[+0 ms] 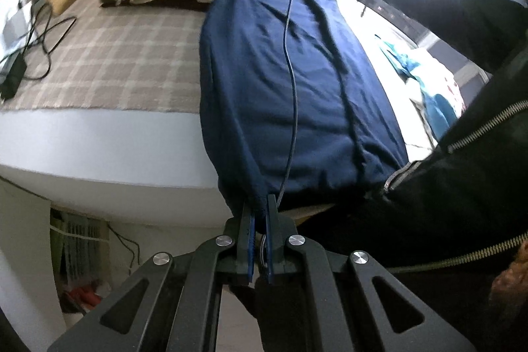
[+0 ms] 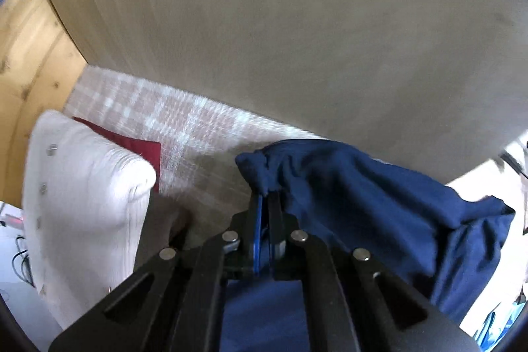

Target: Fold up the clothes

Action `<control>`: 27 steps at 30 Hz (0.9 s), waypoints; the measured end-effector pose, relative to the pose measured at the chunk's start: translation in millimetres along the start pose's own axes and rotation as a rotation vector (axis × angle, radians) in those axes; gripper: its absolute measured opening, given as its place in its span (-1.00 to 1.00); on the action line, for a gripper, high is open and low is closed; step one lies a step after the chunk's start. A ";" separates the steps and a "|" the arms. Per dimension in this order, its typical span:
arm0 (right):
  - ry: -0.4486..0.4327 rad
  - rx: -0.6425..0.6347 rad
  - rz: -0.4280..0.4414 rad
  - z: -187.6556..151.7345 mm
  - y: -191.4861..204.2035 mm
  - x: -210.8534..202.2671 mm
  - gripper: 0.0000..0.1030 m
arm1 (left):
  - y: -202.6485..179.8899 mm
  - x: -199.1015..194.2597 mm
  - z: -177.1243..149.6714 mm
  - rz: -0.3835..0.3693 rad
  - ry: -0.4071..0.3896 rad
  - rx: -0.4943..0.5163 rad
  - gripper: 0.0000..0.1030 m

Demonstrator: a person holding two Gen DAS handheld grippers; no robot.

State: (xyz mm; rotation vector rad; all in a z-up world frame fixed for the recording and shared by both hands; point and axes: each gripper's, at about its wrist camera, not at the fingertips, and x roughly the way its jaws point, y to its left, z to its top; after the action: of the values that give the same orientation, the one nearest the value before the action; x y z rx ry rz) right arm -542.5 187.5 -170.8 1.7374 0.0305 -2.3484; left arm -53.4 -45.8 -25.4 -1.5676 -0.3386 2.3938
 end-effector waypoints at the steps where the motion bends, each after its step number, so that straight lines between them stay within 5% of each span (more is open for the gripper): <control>1: -0.021 0.005 0.002 -1.9 -8.0 -11.3 -0.94 | -8.1 -1.5 -2.3 0.003 0.005 0.020 -0.92; 7: -0.029 0.030 -0.033 -21.0 -51.0 -18.3 -0.94 | -53.4 6.3 -11.5 -0.080 0.042 0.085 -0.92; 14: -0.031 0.059 -0.077 -43.7 -100.7 -22.0 -0.94 | -93.4 69.1 -21.4 -0.175 0.176 0.157 -0.92; 18: -0.023 0.046 -0.205 -51.4 -110.2 -7.4 -0.93 | -95.4 89.9 -20.3 -0.209 0.222 0.133 -0.77; 22: -0.021 0.050 -0.312 -53.8 -121.8 -7.9 -0.86 | -90.2 69.7 -23.9 -0.226 0.206 0.097 -0.65; 27: -0.105 0.073 -0.182 -75.0 -124.8 -67.7 -0.65 | -63.4 35.2 -37.3 -0.136 0.192 0.077 -0.37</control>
State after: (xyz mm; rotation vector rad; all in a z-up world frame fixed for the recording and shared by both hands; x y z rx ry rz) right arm -476.5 331.2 -143.4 1.7062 0.0901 -2.5986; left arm -27.1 27.6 -49.1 -1.6666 -0.2995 2.1102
